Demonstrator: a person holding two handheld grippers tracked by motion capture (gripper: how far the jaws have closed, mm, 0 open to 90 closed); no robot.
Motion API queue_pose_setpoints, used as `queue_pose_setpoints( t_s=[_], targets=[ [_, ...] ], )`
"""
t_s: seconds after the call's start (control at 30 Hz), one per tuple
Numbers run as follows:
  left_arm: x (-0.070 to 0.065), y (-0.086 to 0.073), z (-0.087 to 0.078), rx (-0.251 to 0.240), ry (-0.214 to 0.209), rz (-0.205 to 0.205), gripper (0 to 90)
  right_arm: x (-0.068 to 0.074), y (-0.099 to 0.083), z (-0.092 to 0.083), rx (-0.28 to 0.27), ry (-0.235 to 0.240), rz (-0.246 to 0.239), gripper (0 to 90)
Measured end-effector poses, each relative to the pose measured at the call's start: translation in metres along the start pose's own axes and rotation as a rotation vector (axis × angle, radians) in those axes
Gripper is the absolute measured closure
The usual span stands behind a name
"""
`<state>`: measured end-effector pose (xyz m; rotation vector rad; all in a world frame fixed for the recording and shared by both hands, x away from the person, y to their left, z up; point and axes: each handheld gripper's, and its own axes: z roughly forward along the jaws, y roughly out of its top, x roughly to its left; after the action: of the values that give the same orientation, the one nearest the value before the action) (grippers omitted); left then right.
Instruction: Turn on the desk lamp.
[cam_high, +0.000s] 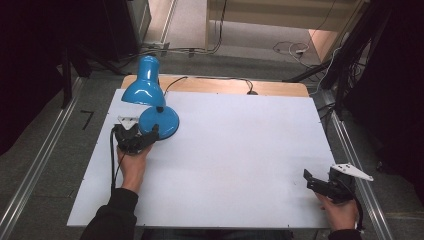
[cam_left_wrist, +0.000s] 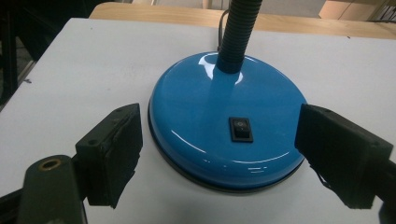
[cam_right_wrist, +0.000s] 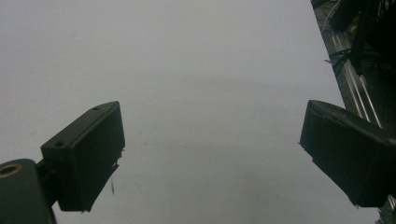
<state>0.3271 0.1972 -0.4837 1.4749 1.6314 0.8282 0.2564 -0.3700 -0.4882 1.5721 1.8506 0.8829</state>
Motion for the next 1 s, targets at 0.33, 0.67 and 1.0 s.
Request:
queue_pose_setpoints(
  t_s=[0.33,0.67,1.0],
  targets=[
    [-0.001,0.002,0.011,0.003,0.020,-0.003,19.8,0.000,0.000,0.001,0.006,0.004,0.005,5.3],
    [-0.002,-0.001,0.021,-0.009,0.007,0.010,40.9,0.001,0.000,0.002,0.013,0.007,0.001,5.5],
    [-0.006,-0.002,0.029,0.011,-0.062,0.036,85.3,0.001,0.000,0.002,0.017,0.007,-0.003,5.5]
  ],
)
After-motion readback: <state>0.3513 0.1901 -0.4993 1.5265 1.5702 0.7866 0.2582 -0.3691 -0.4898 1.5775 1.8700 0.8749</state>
